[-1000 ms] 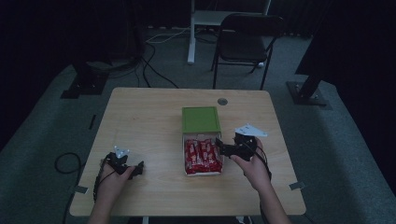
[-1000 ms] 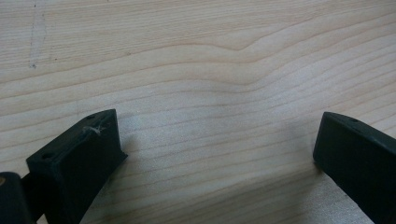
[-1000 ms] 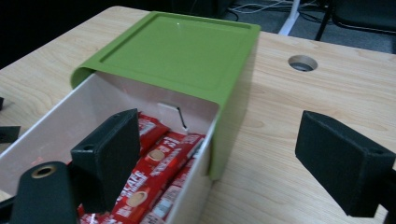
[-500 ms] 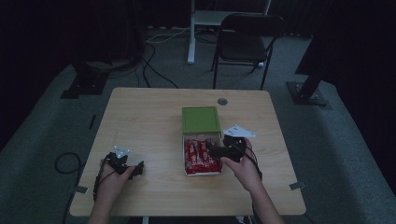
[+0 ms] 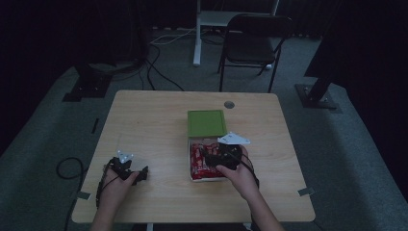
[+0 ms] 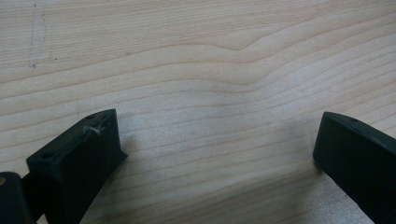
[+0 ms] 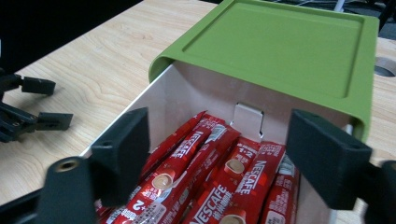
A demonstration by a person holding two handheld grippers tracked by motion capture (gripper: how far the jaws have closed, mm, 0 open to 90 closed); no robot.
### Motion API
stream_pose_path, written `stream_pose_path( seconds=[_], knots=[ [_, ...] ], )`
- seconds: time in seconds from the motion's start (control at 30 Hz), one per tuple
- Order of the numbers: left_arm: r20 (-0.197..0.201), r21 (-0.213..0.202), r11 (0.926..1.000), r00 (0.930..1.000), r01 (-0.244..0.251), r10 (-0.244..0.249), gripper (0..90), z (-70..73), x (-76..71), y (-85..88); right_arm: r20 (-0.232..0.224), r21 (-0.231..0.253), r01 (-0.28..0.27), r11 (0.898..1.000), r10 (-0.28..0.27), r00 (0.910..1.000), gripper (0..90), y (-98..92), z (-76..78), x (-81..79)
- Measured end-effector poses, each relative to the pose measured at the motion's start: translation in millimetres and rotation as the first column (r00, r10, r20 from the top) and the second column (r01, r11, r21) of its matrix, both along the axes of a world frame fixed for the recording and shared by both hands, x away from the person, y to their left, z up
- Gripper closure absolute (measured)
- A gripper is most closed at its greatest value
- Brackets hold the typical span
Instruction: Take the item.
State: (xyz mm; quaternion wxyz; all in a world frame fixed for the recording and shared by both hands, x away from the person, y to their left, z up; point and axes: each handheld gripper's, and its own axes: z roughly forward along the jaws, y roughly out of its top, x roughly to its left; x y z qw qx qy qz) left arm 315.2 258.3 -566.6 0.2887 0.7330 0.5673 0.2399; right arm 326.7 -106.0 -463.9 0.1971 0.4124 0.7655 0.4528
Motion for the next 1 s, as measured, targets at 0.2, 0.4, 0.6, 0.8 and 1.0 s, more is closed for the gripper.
stream_pose_path(
  seconds=[0.2,0.4,0.6,0.8,1.0],
  knots=[
    [0.002,-0.002,1.0000,1.0000,-0.001,0.001,1.7,-0.2,0.1,-0.1,-0.029,-0.008,-0.019,1.000,0.019,0.9994,30.6,8.2,-5.8,-1.5],
    [0.002,-0.002,1.0000,1.0000,-0.001,0.001,1.7,-0.1,0.0,-0.1,-0.053,-0.025,-0.001,1.000,0.000,0.9986,43.2,13.1,-11.3,-3.2],
    [0.002,-0.001,1.0000,1.0000,0.000,0.000,1.7,-0.1,0.0,-0.1,-0.093,-0.044,0.006,0.999,-0.010,0.9957,52.1,17.5,-16.8,-4.8],
    [0.001,-0.001,1.0000,1.0000,0.000,0.000,1.7,-0.1,0.0,-0.1,-0.112,-0.057,-0.002,0.998,-0.004,0.9937,56.8,20.3,-23.0,-4.7],
    [0.002,-0.001,1.0000,1.0000,-0.001,0.001,1.7,-0.1,0.0,-0.1,-0.156,-0.085,0.001,0.996,-0.014,0.9877,61.7,21.5,-27.4,-2.3]
  ],
)
